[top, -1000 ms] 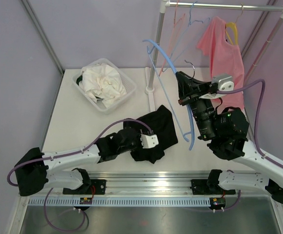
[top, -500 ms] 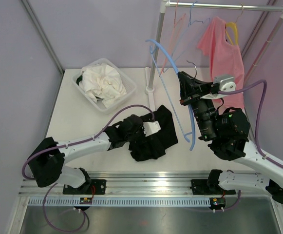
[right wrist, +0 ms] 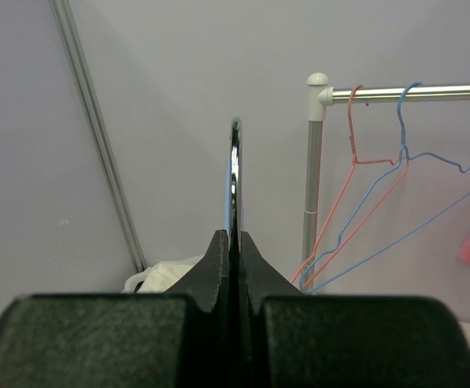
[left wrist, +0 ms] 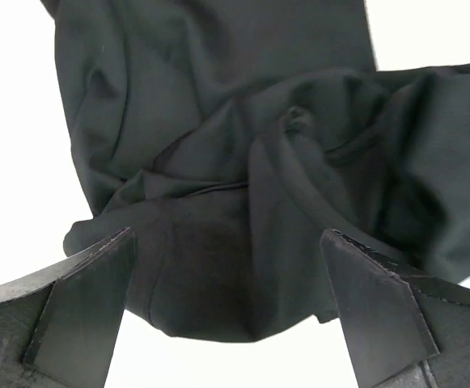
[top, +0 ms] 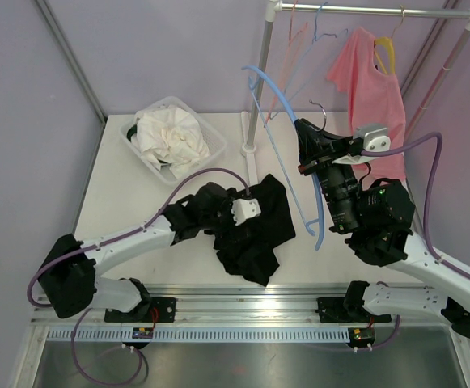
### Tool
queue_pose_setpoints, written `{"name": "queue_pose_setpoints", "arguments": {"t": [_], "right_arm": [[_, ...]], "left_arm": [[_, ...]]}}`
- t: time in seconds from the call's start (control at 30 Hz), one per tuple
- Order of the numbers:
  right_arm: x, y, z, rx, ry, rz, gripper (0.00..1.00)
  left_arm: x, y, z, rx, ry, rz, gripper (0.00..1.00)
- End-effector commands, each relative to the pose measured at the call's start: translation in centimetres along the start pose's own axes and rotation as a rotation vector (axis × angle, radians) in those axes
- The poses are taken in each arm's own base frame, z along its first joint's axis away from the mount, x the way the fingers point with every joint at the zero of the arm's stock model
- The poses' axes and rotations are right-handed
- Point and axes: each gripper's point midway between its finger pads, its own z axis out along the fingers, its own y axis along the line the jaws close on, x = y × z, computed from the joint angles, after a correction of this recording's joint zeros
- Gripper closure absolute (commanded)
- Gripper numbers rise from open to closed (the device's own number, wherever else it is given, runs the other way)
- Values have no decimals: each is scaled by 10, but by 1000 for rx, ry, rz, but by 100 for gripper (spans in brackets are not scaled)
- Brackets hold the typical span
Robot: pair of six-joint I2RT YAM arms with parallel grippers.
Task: Remove the t-shirt from the hanger
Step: Place the tshirt into the basket
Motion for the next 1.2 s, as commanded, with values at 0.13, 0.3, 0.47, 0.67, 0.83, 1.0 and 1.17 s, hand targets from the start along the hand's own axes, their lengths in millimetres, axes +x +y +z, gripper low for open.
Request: {"name": "queue_pose_setpoints", "arguments": {"t": [0.13, 0.3, 0.47, 0.67, 0.83, 1.0, 1.17], "right_arm": [[-21, -4, 4, 23, -57, 37, 100], [-21, -4, 5, 24, -55, 36, 100], [-21, -3, 6, 24, -58, 40, 100], [-19, -1, 7, 22, -58, 37, 100], [-16, 2, 10, 23, -51, 34, 100], [-16, 2, 11, 28, -50, 31, 100], [-17, 1, 10, 30, -53, 33, 100]], "left_arm": [[-54, -31, -52, 136, -309, 70, 1], [-58, -48, -59, 215, -351, 62, 1], [-54, -62, -49, 273, -331, 69, 1], [-40, -85, -27, 315, -270, 149, 1], [-31, -89, -5, 319, -196, 152, 12], [-27, -79, 8, 284, -130, 150, 93], [-35, -75, -5, 250, -185, 160, 100]]}}
